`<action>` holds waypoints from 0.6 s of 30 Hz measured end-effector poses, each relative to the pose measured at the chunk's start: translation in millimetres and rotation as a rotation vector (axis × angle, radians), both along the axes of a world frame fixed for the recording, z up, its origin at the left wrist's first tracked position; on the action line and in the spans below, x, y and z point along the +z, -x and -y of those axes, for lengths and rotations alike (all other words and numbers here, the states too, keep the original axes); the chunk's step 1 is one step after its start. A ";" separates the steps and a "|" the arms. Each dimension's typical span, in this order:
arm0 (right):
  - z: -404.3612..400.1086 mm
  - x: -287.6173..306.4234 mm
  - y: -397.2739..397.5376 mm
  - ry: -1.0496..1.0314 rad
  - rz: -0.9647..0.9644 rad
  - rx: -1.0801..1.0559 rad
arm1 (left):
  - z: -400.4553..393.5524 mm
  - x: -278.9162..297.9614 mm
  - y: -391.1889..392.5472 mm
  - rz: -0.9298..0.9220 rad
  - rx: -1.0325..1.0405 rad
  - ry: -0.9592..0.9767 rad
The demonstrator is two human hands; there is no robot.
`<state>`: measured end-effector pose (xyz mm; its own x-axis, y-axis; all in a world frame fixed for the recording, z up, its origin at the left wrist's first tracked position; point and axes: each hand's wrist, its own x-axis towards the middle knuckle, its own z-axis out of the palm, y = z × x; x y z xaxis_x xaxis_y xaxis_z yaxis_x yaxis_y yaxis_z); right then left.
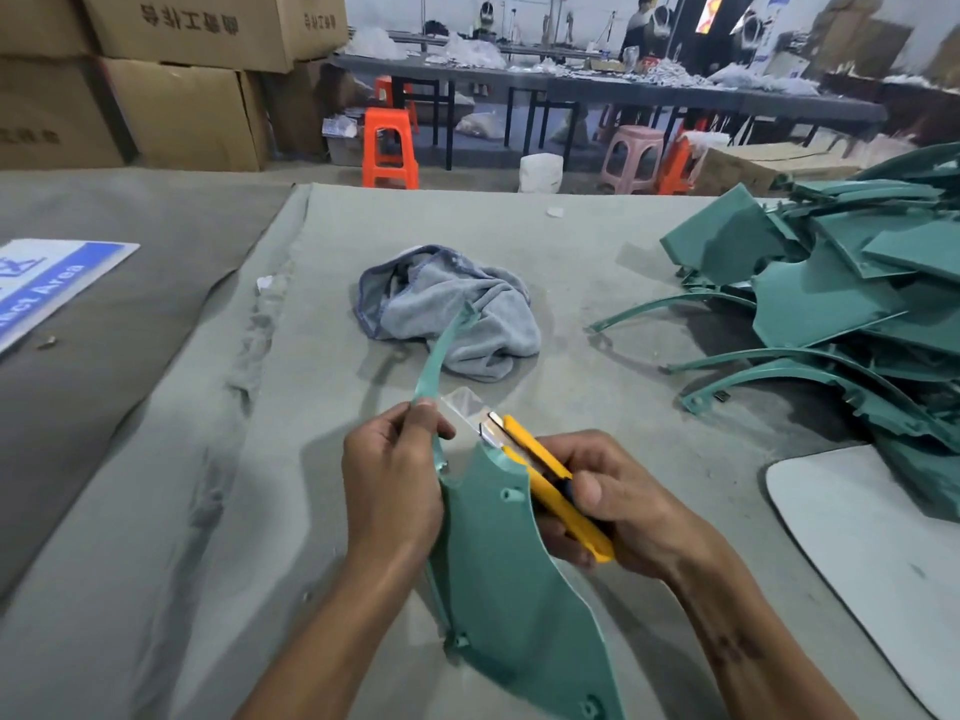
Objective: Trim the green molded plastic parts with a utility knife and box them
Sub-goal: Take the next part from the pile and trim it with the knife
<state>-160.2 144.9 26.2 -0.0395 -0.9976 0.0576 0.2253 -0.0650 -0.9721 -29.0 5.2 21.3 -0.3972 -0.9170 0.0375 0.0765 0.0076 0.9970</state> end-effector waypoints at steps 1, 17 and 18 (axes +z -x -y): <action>1.2 0.7 -1.9 -0.003 0.017 0.027 | -0.1 0.0 -0.4 -0.009 0.000 0.011; 7.0 16.7 -22.6 -0.041 0.019 -0.455 | -0.6 5.5 -2.6 -0.086 0.102 0.173; 6.3 17.0 -22.5 -0.027 0.047 -0.537 | -3.1 5.1 -2.2 -0.101 0.052 0.175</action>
<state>-137.7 138.7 43.1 -0.5467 -0.8372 0.0177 0.2109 -0.1581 -0.9646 -26.8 8.3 26.5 -0.3357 -0.9121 0.2352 0.1715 0.1863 0.9674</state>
